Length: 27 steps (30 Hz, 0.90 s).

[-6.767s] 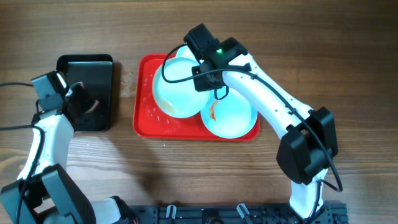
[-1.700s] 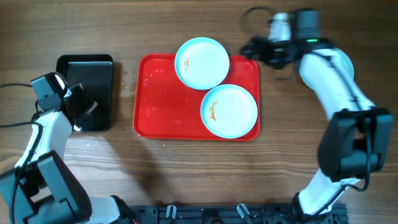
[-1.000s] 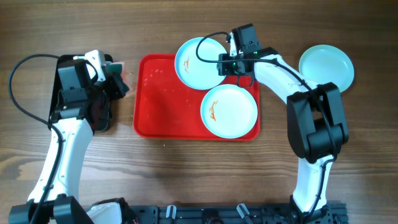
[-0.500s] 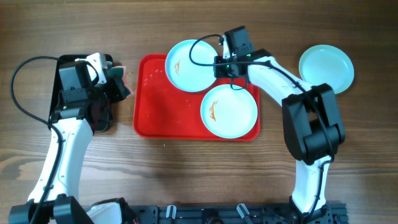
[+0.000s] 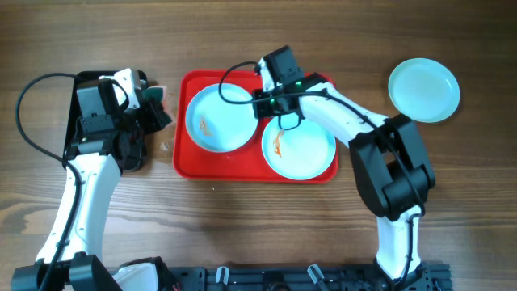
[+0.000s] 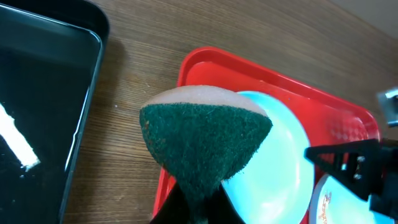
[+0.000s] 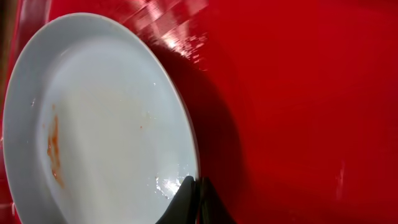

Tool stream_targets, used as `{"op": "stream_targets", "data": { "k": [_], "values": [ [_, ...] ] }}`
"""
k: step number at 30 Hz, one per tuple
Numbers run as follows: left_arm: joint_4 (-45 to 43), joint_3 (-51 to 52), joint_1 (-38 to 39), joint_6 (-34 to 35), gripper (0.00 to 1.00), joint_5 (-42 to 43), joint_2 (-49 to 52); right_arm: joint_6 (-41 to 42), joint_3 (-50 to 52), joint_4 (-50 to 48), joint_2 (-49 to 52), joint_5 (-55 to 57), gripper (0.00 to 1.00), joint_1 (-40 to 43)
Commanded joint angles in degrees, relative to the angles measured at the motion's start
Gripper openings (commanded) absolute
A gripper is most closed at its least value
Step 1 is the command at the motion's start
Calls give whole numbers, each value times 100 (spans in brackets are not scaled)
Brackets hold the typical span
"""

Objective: Clean dirty plates on tray and stack at the side
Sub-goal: 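Move the right gripper to the next plate and grip its rim, then scrub the held plate with the sponge in the left gripper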

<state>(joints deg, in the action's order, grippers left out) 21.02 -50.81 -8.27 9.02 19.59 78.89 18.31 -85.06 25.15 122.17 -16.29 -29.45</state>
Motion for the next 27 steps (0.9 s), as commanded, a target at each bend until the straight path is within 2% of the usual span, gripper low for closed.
{"op": "stream_targets", "data": {
  "k": [1, 5, 9, 12, 15, 19, 22, 24, 27],
  "values": [
    [2, -81, 20, -109, 4, 190, -46, -98, -87, 81, 107, -181, 4, -146],
    [55, -81, 33, -90, 4, 205, -42, -136, -87, 529, 107, -177, 4, -188],
    [273, -81, 461, -66, 4, 203, -33, -9, -66, 708, 107, -177, 4, -201],
    [219, -81, 988, 525, 4, -105, 96, 63, -59, 737, 107, -177, 4, -286],
    [238, -79, 1419, 809, 4, -315, 479, 422, -52, 730, 107, -160, 4, -306],
    [107, -81, 2192, 997, 4, -323, 1283, 428, -52, 769, 107, -160, 4, -306],
    [87, -79, 2430, 1506, 4, -772, 1613, 437, -52, 828, 107, -157, 4, -306],
    [120, -81, 2441, 1530, 4, -828, 1770, 439, -52, 839, 109, -125, 4, -306],
    [374, -79, 2441, 1519, 4, -1716, 1886, 466, -50, 883, 107, -4, 4, -306]
  ]
}}
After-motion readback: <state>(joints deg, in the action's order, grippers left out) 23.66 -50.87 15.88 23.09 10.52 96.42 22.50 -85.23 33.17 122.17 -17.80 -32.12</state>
